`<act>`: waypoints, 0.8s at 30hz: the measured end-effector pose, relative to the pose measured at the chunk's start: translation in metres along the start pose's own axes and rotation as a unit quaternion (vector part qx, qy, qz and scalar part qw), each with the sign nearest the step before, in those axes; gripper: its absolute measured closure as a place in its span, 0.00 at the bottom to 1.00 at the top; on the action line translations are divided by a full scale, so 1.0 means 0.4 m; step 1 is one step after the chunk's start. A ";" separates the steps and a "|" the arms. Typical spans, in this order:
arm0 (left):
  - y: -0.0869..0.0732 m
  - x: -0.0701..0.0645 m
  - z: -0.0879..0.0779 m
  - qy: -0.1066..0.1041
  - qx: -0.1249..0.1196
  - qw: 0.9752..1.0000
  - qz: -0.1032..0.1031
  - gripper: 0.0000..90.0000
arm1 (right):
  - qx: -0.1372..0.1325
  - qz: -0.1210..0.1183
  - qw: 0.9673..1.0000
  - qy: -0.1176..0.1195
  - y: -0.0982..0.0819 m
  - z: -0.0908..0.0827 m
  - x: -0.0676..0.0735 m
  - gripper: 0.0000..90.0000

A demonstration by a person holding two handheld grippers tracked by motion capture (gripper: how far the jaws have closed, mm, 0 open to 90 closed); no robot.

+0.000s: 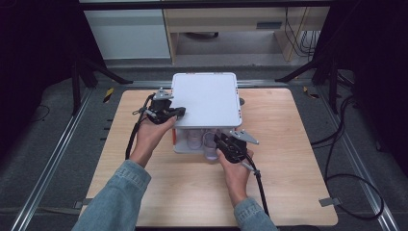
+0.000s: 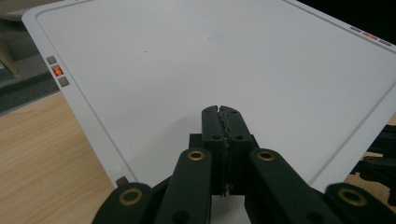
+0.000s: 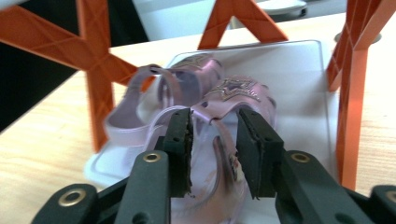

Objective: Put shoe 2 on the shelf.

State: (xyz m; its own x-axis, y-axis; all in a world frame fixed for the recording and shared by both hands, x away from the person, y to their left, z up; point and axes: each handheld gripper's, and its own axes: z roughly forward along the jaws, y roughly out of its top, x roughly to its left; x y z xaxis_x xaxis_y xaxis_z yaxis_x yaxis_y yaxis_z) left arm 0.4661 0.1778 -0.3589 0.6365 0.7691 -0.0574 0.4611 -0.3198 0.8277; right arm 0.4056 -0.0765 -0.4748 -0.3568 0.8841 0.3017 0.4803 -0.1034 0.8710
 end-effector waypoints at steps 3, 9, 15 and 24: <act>0.001 -0.001 0.000 0.001 0.001 1.000 -0.001 0.99 | 0.003 0.003 1.000 0.024 0.002 -0.019 0.001 0.82; 0.002 0.000 0.001 0.000 0.001 1.000 -0.004 0.99 | 0.015 -0.003 0.998 0.059 0.007 -0.050 0.011 0.94; 0.003 -0.002 0.001 0.002 0.003 1.000 -0.005 0.99 | 0.030 -0.003 0.996 0.090 -0.002 -0.068 0.014 0.98; 0.005 -0.002 0.001 0.004 0.007 1.000 -0.004 0.99 | 0.042 -0.011 0.993 0.113 -0.028 -0.088 0.029 0.99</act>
State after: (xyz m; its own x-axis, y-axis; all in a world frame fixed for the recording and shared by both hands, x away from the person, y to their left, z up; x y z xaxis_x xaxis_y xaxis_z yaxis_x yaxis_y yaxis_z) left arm 0.4667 0.1765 -0.3575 0.6282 0.7757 -0.0602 0.4749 -0.3210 0.8194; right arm 0.3678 -0.0810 -0.4675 -0.5343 0.7593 0.3715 0.5323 -0.0392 0.8457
